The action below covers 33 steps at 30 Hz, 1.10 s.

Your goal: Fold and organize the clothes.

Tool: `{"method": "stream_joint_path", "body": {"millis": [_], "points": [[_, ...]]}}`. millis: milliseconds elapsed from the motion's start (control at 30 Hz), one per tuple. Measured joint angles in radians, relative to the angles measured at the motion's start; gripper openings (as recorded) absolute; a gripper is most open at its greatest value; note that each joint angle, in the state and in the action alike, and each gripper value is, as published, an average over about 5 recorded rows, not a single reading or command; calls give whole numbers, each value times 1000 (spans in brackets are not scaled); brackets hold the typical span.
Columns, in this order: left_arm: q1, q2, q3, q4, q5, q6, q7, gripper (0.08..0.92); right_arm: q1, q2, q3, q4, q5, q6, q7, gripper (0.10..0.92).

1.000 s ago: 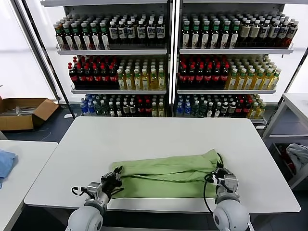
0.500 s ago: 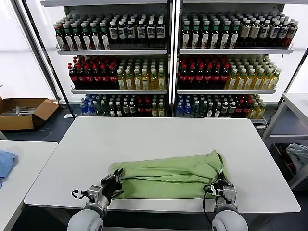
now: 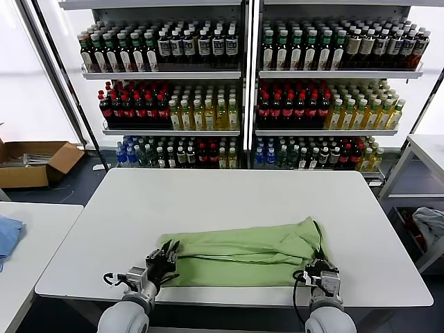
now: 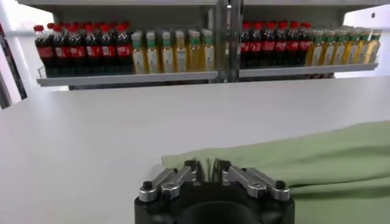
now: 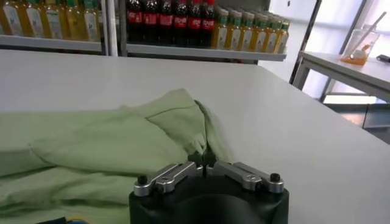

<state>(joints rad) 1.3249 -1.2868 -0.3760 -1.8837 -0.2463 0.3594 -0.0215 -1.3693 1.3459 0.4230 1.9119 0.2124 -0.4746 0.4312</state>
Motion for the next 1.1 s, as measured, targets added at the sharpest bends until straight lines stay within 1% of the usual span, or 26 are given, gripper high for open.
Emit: {"method": "stream_joint_path", "body": {"millis": [200, 467, 600, 733, 1100], "points": [[17, -14, 7, -40, 5, -8, -7, 532, -21, -2, 9, 30, 13, 19, -8, 455], [41, -44, -1, -99, 24, -5, -34, 761, -50, 0, -1, 122, 36, 63, -28, 681], [52, -58, -11, -114, 36, -3, -49, 816, -54, 4, -8, 162, 38, 77, -29, 787], [60, -70, -23, -123, 43, -3, -62, 822, -53, 1, -6, 181, 42, 84, -23, 820], [57, -89, -59, -106, 36, 6, -97, 823, -60, -8, 6, 219, 49, 93, -11, 823]]}}
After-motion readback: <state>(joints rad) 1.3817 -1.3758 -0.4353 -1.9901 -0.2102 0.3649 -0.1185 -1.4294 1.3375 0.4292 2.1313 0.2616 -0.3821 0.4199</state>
